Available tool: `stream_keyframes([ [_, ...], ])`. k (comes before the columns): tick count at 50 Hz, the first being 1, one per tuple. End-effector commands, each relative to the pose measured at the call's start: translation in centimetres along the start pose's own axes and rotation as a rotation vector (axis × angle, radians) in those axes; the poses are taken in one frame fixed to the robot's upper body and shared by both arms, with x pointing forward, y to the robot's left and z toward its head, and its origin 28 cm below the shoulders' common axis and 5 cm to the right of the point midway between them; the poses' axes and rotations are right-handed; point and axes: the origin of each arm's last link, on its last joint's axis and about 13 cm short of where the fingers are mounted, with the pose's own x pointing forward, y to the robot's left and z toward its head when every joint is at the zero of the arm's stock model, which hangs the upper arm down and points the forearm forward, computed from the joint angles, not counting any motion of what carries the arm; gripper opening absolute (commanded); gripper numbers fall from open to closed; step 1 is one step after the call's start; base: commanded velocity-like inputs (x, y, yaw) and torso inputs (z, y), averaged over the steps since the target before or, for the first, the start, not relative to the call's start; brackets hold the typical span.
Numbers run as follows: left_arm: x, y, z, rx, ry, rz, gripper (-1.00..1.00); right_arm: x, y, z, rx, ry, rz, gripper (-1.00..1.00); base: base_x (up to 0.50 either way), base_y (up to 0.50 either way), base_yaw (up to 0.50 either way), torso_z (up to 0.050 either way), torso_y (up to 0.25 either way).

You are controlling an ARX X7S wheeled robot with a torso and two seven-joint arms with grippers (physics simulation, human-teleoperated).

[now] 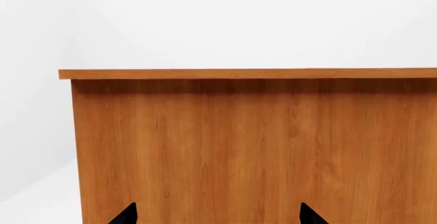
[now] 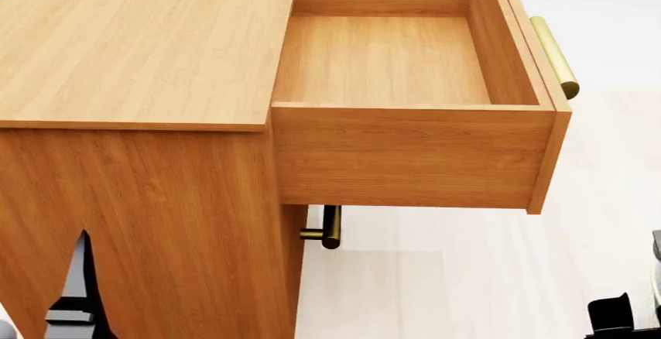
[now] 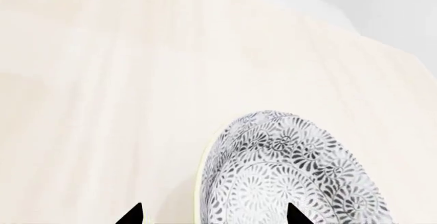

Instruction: Put the bowl on top of the cabinet.

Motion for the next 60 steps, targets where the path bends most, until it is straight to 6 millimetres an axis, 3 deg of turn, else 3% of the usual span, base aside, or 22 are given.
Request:
stream_keyframes([
  [1,-0.1,0.1,0.1,-0.002,-0.003,0.002,1.00,1.3,0.8,-1.4,-0.012,0.040,0.007,1.00,0.00,0.00,0.00,0.000,0.000],
  [3,-0.1,0.1,0.1,-0.002,-0.003,0.002,1.00,0.8,0.6,-0.5,-0.015,0.047,0.010,1.00,0.00,0.00,0.00,0.000,0.000],
  [6,-0.1,0.1,0.1,-0.002,-0.004,0.003,1.00,1.8,1.1,-2.3,-0.013,0.055,0.011,1.00,0.00,0.00,0.00,0.000,0.000],
  [22,-0.1,0.1,0.1,-0.002,-0.004,0.003,1.00,2.3,0.6,-3.3,0.012,0.059,-0.044,1.00,0.00,0.00,0.00,0.000,0.000],
  [23,-0.1,0.1,0.1,-0.003,-0.004,0.003,1.00,2.0,0.4,-3.1,0.049,0.032,-0.033,-1.00,0.00,0.00,0.00,0.000,0.000],
  [36,-0.1,0.1,0.2,-0.007,-0.006,0.004,1.00,1.8,0.3,-3.2,0.017,0.070,-0.063,-1.00,0.00,0.00,0.00,0.000,0.000],
  [46,-0.2,0.2,0.3,-0.013,-0.008,0.002,1.00,1.1,-0.1,-1.8,0.016,0.066,-0.086,-1.00,0.00,0.00,0.00,0.000,0.000],
  [50,-0.2,0.3,0.4,-0.017,-0.008,0.002,1.00,-0.5,-0.9,0.7,0.019,0.049,-0.099,-1.00,0.00,0.00,0.00,0.000,0.000],
  [54,-0.3,0.6,0.6,-0.020,-0.013,0.005,1.00,-1.3,-1.3,1.6,-0.002,0.025,-0.120,-1.00,0.00,0.00,0.00,0.000,0.000],
  [55,-0.2,0.6,0.7,-0.019,-0.012,0.008,1.00,-2.6,-2.3,3.5,-0.009,0.016,-0.132,-1.00,0.00,0.00,0.00,0.000,0.000],
  [60,0.0,0.7,0.6,-0.021,-0.010,0.011,1.00,-4.1,-2.9,5.3,-0.031,-0.021,-0.169,-1.00,0.00,0.00,0.00,0.000,0.000],
])
